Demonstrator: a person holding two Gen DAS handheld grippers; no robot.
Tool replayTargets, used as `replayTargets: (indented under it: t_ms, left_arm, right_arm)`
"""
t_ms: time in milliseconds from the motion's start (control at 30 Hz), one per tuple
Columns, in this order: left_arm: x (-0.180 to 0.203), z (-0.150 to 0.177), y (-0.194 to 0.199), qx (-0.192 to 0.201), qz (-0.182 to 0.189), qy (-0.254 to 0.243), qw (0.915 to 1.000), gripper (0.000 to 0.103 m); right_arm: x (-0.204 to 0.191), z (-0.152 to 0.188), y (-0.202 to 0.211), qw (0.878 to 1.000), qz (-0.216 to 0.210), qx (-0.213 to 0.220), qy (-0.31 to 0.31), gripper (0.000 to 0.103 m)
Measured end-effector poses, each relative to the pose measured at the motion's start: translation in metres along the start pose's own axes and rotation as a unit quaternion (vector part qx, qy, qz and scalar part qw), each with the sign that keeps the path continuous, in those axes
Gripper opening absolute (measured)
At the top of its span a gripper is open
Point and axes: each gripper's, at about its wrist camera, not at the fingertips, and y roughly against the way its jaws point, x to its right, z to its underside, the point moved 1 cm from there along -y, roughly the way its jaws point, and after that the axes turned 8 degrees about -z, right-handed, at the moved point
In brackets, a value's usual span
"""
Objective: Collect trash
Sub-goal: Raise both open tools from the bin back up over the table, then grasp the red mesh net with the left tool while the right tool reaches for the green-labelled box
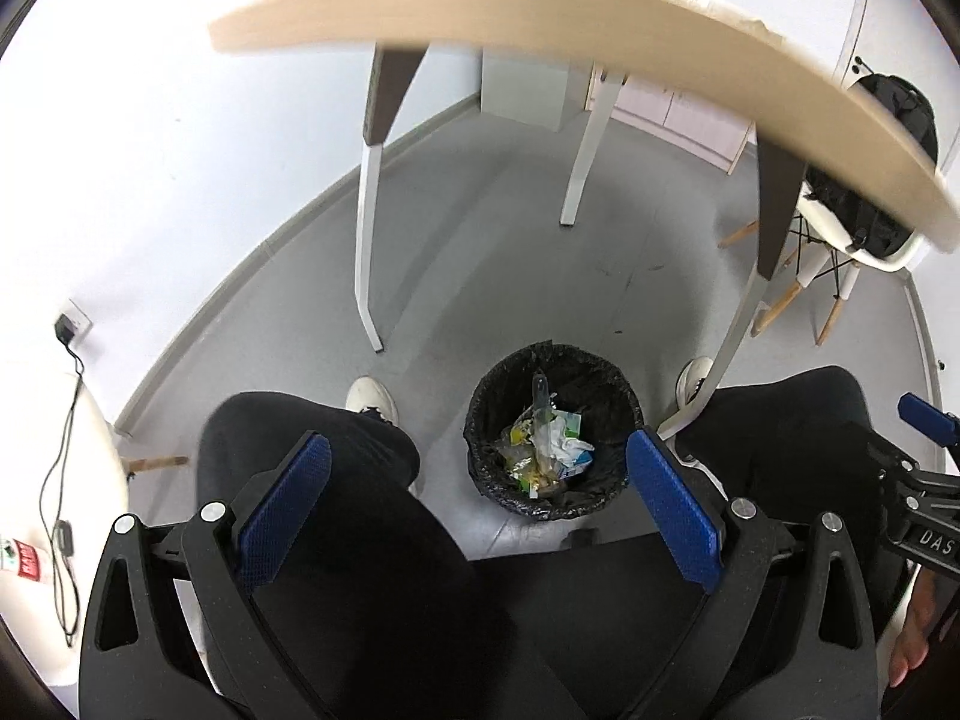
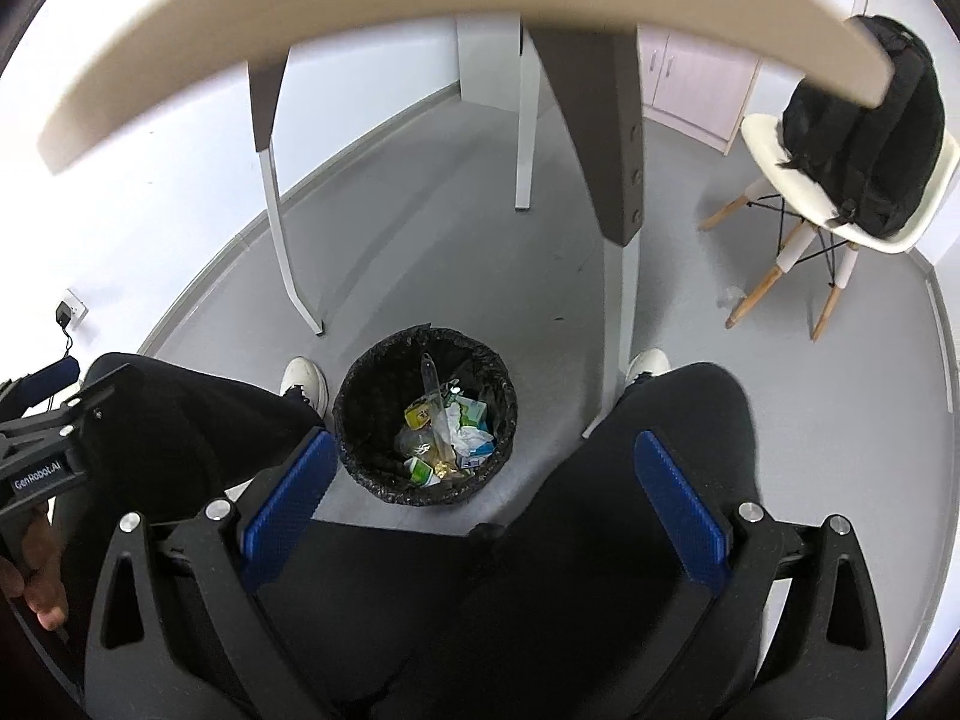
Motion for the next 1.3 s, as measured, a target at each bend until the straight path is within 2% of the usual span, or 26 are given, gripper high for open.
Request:
replayTargets:
  t_ms: [133,333,633,967,1300]
  left_arm:
    - [-0.004,-0.006,0.027,0.02,-0.003,-0.004,0.9998,0.097]
    - [-0.005,-0.019,0.066,0.034,0.021,-0.002,0.9992,0.097]
    - [-0.01,-0.051,0.105,0.077,0.012,0.005,0.997,0.097]
    - [-0.006,-0.109,0.123,0.107,0.02,0.009,0.994,0.097]
    - [0.003,-0.163,0.109,0.115,0.008,0.01,0.9933,0.097]
  right_arm:
    - [-0.007,0.0,0.026,1.0,0.006,0.009,0.014,0.095]
    - [-0.014,-0.005,0.068,0.999,0.014,0.03,0.03,0.095]
    - [-0.007,-0.039,0.127,0.996,0.015,0.084,0.036,0.095]
    - [0.003,-0.089,0.154,0.991,0.018,0.132,0.028,0.095]
    - [0.004,-0.138,0.144,0.988,0.021,0.146,0.034,0.095]
